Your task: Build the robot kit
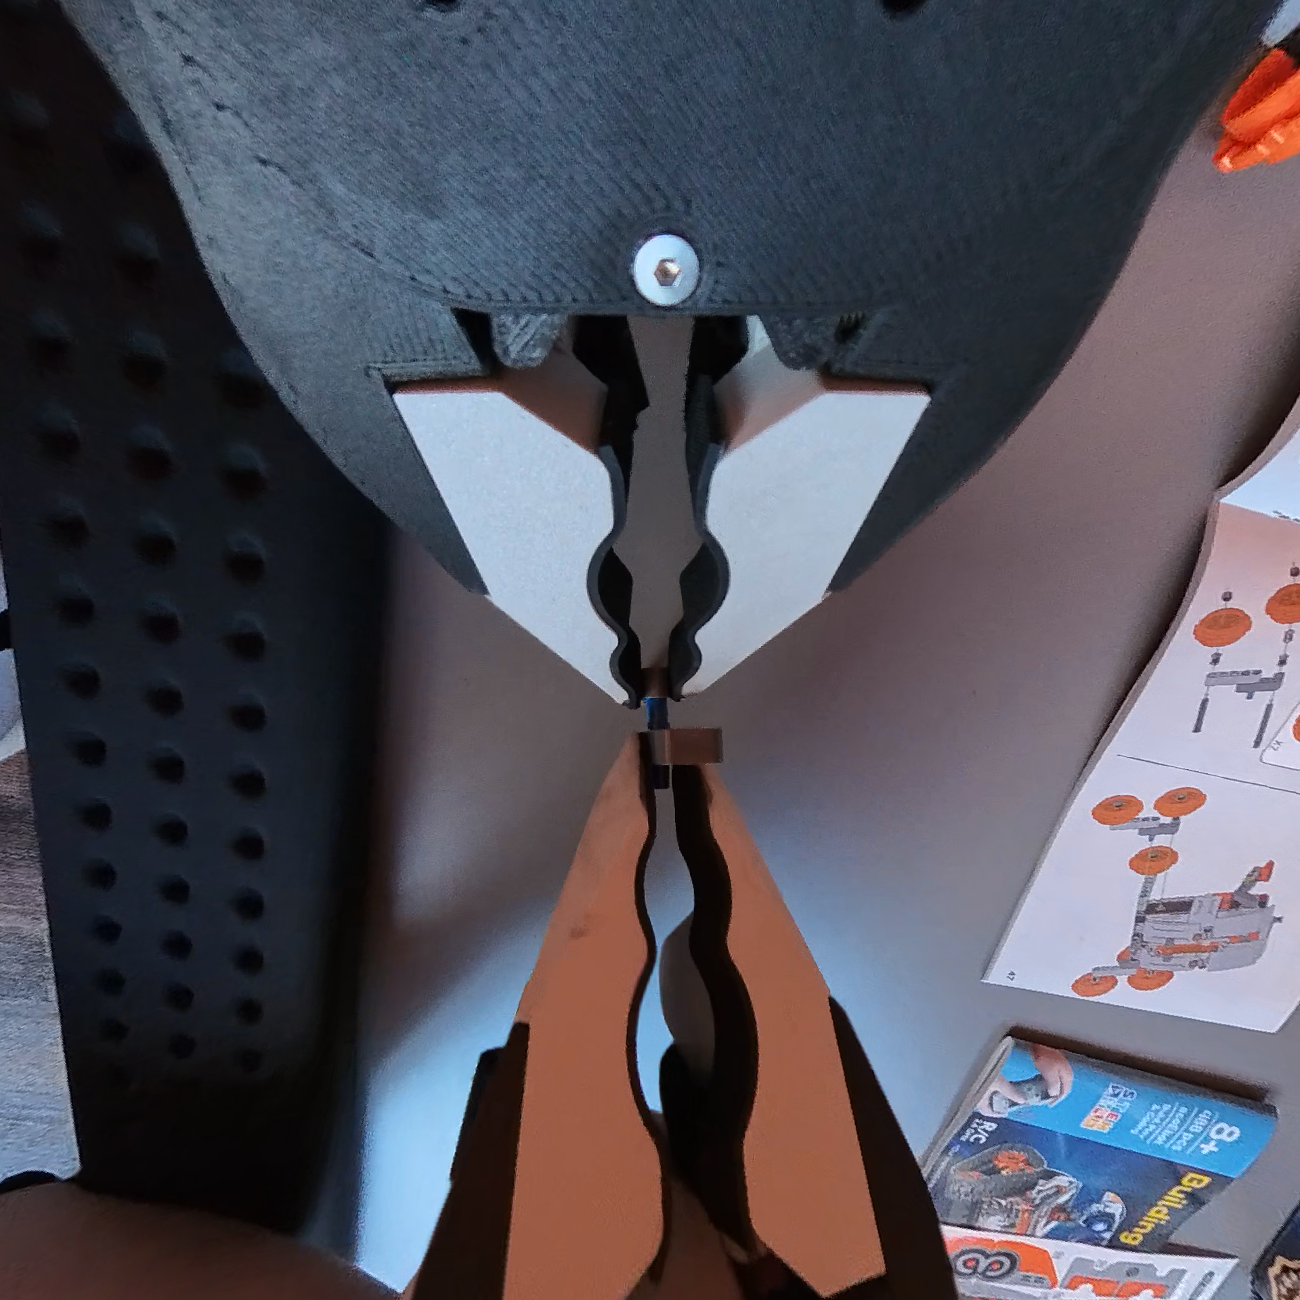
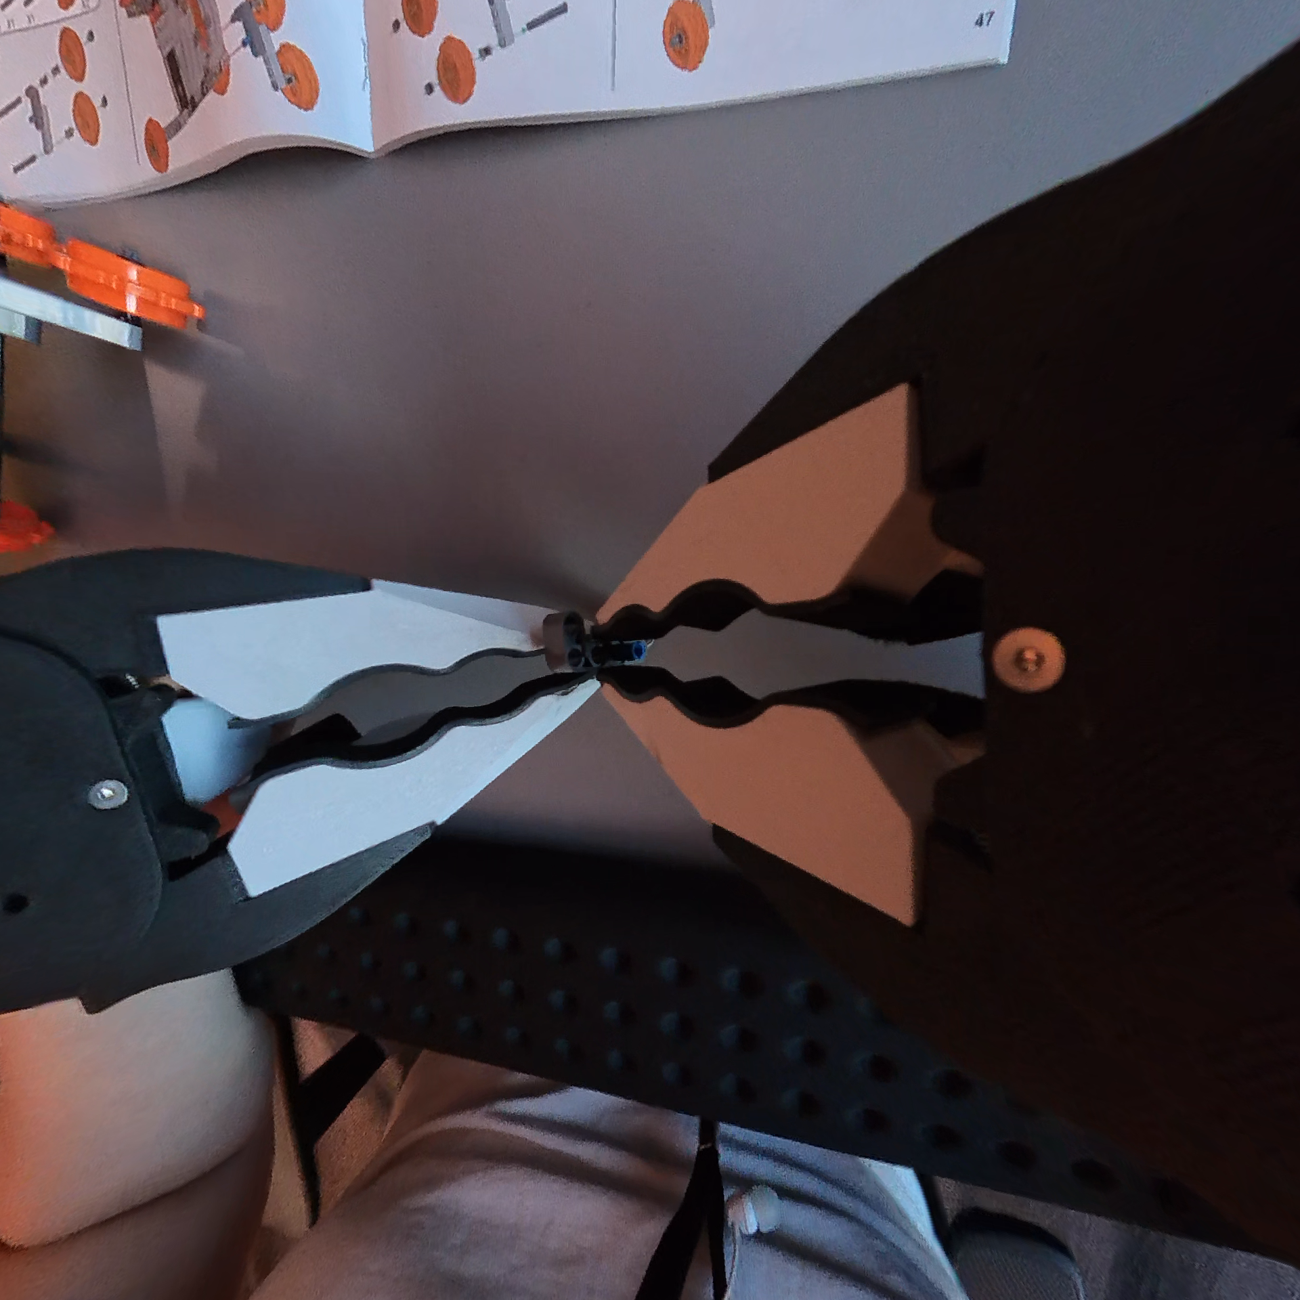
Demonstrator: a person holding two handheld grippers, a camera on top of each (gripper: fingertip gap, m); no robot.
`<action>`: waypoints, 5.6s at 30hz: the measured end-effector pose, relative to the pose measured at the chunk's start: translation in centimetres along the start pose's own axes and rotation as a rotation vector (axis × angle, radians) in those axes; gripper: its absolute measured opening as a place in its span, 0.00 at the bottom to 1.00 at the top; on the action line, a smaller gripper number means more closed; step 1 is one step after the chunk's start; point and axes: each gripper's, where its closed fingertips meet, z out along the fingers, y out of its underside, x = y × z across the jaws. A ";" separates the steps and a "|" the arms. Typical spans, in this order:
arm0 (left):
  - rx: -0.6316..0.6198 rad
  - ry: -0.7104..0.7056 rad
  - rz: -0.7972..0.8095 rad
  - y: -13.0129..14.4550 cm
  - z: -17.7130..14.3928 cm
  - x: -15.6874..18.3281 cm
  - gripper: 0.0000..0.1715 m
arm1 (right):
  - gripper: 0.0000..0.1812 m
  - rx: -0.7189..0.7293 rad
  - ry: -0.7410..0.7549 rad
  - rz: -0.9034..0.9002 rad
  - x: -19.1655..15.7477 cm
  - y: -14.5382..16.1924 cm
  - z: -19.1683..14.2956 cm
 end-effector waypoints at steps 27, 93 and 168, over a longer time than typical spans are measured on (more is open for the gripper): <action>0.069 0.147 -0.108 0.2 0.0 0.6 0.03 | 0.04 0.181 -0.136 0.159 1.7 -0.3 -1.9; 0.818 0.137 -0.453 -8.6 -8.6 -4.0 0.03 | 0.09 0.629 -0.160 0.240 2.0 -6.8 -6.4; 0.628 0.058 -0.561 -5.9 -5.7 -5.2 0.03 | 0.05 0.552 -0.058 0.466 6.0 -3.4 -6.1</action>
